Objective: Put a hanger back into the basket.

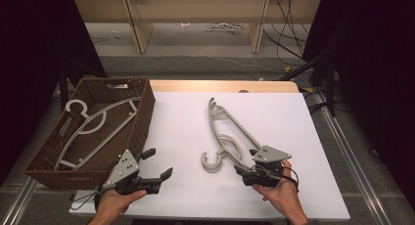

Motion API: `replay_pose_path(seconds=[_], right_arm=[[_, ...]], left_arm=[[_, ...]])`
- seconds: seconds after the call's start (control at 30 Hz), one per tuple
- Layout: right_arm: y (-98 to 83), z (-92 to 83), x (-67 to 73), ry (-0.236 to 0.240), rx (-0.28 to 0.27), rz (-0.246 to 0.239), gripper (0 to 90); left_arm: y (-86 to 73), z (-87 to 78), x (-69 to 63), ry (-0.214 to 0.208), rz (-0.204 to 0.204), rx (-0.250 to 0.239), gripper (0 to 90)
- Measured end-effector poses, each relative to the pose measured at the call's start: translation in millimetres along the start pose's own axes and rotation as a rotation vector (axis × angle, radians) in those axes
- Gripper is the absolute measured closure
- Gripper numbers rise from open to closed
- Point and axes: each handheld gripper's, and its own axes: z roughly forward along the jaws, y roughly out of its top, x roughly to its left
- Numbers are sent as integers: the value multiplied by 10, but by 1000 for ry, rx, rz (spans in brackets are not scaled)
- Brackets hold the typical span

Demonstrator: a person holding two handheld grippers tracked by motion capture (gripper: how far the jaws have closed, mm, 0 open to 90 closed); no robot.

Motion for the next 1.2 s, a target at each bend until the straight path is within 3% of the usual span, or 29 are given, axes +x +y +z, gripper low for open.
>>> replay_pose_path(seconds=[0.1, 0.13, 0.43, 0.47, 0.57, 0.6, 0.7, 0.77, 0.8, 0.87, 0.93, 1.03, 1.07, 1.2], right_arm=[[-3, 27, -18, 6, 31, -9, 283], [-10, 70, -49, 7, 56, -37, 287], [-26, 247, -122, 30, 172, -20, 351], [-32, 281, -132, 47, 206, -9, 390], [-55, 338, -122, 47, 219, -20, 416], [-52, 343, -122, 57, 239, -20, 440], [-50, 432, -130, 65, 260, -28, 520], [-33, 479, -144, 84, 305, -25, 556], [-23, 521, -151, 57, 314, -24, 581], [-3, 515, -169, 63, 330, -25, 599], [23, 517, -192, 69, 341, 8, 626], [30, 532, -221, 75, 343, 13, 631], [41, 518, -219, 86, 366, 48, 654], [34, 510, -231, 94, 368, 70, 666]], left_arm=[[-8, -3, 17, 1, -8, -3, 160], [-12, -4, 23, 2, -1, -6, 160], [-12, 27, 4, -5, 18, 18, 160], [-11, 28, 3, -7, 19, 19, 160], [-20, 40, 0, -22, 5, 15, 160], [-13, 34, 8, -18, 23, 26, 160], [-13, 42, 3, -22, 21, 29, 160], [-16, 45, -3, -27, 20, 30, 161], [-17, 46, -10, -26, 10, 30, 161], [-15, 48, 0, -29, 26, 34, 161], [-24, 55, -2, -29, 30, 44, 162], [-21, 59, -4, -33, 32, 43, 162], [-21, 61, -4, -34, 34, 43, 163], [-26, 66, -2, -32, 38, 46, 164]])
